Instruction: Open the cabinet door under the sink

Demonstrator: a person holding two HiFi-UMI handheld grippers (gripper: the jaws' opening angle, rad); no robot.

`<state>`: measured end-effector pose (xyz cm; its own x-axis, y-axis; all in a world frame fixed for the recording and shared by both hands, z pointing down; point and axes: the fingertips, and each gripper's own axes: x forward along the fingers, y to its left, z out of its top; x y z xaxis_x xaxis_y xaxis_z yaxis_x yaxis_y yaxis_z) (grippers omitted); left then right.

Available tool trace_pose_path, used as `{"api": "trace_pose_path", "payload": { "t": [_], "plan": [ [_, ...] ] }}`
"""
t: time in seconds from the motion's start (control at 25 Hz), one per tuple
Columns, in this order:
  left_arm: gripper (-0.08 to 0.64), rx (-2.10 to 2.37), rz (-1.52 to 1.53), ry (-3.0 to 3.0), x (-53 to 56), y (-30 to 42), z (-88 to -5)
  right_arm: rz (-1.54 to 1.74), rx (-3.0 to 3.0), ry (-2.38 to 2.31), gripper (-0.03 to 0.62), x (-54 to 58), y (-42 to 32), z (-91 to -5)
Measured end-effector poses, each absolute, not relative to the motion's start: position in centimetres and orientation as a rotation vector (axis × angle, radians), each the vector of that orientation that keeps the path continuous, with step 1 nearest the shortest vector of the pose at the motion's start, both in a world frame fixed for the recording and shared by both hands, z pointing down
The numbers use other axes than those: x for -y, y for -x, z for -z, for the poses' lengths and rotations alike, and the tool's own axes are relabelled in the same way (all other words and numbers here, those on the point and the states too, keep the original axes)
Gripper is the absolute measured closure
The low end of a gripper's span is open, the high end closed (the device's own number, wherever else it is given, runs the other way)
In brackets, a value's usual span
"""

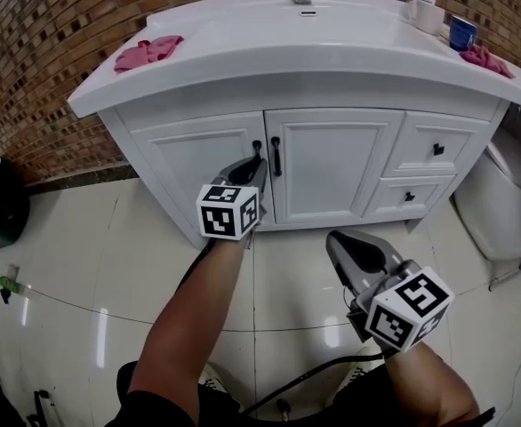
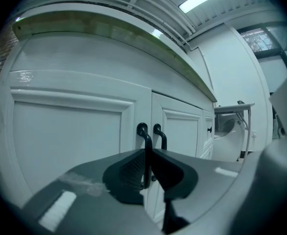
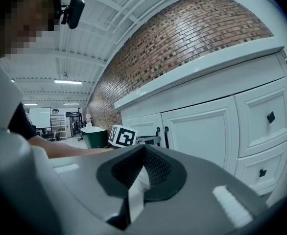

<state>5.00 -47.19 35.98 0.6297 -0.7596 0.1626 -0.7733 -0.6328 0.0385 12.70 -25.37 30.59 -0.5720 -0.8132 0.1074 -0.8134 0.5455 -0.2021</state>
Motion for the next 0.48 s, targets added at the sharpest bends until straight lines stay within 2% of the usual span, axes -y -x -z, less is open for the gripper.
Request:
{"api": "trace_pose_path", "payload": {
  "t": [0.48],
  "plan": [
    [0.517,1.26,-0.218,-2.783,42.3,-3.3,-36.0,-0.315,2.779,-1.399,0.584,23.4,-10.5,-30.3]
  ]
}}
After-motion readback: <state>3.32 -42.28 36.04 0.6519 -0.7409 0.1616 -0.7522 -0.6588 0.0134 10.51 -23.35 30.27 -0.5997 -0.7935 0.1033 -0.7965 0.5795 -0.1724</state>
